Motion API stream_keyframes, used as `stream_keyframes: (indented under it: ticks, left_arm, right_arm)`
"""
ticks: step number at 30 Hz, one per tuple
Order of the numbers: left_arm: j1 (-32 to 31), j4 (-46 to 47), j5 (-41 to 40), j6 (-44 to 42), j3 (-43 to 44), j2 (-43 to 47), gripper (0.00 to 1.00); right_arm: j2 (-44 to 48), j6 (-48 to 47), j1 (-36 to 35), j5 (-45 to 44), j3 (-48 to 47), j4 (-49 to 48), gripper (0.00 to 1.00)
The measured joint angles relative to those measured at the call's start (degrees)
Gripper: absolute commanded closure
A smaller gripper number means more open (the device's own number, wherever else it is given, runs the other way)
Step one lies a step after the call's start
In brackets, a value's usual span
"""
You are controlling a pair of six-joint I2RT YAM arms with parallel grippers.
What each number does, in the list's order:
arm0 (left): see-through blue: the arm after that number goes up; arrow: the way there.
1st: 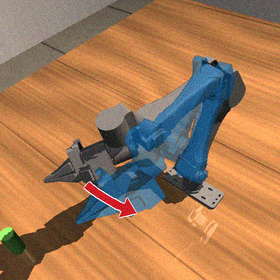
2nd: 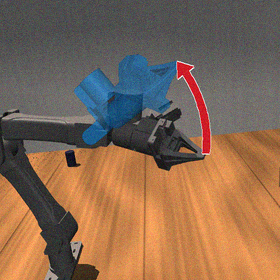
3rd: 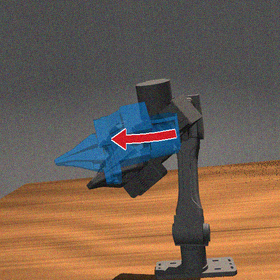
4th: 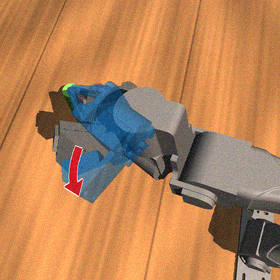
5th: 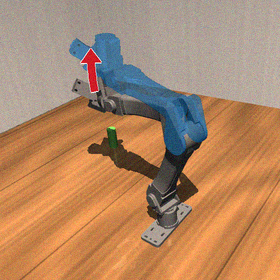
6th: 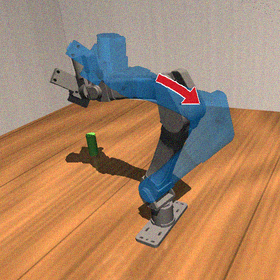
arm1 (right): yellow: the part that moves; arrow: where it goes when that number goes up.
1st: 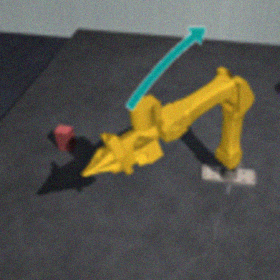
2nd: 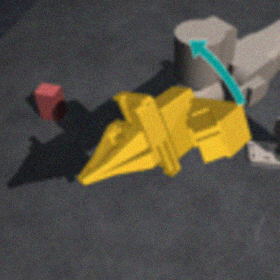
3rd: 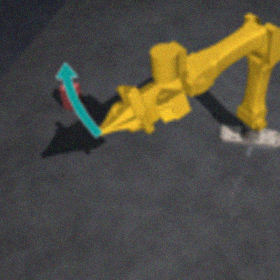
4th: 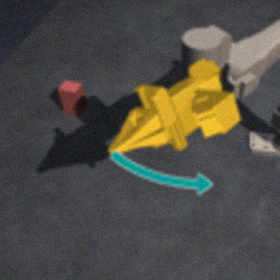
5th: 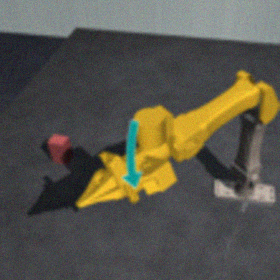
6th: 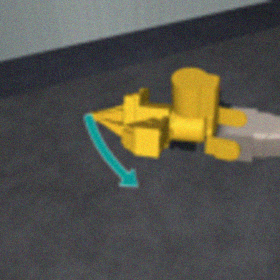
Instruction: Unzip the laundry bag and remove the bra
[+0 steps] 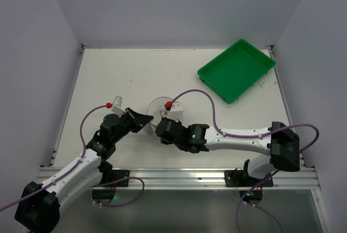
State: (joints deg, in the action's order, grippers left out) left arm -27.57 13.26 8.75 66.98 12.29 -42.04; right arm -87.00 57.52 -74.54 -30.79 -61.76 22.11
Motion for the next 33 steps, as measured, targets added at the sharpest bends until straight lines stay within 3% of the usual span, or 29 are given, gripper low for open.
stream_keyframes:
  ticks: [5,16,22,28,30,33]
  left_arm:
    - [0.0,0.0,-0.2,0.0,0.0,0.4,1.00]
    - [-0.6,-1.5,-0.3,-3.5,2.4,-1.1,1.00]
    - [-0.7,-3.7,-0.5,-11.7,8.8,-6.0,1.00]
    - [-0.6,-6.1,1.8,-24.3,18.3,-16.7,1.00]
    - [-0.4,-7.0,3.6,-28.0,21.4,-20.4,0.93]
    - [0.6,-8.3,5.9,-32.0,25.0,-24.6,0.58]
  right_arm:
    - [1.0,0.7,0.4,-0.2,1.7,0.2,1.00]
    - [11.5,0.9,1.3,-0.2,8.3,0.0,1.00]
    - [12.6,-0.3,1.6,-0.1,8.7,1.0,1.00]
    - [12.5,-3.8,1.9,1.1,8.8,-0.8,1.00]
    - [12.5,-5.1,2.0,2.2,8.9,-2.1,1.00]
    - [12.2,-6.9,2.3,4.4,9.1,-4.4,1.00]
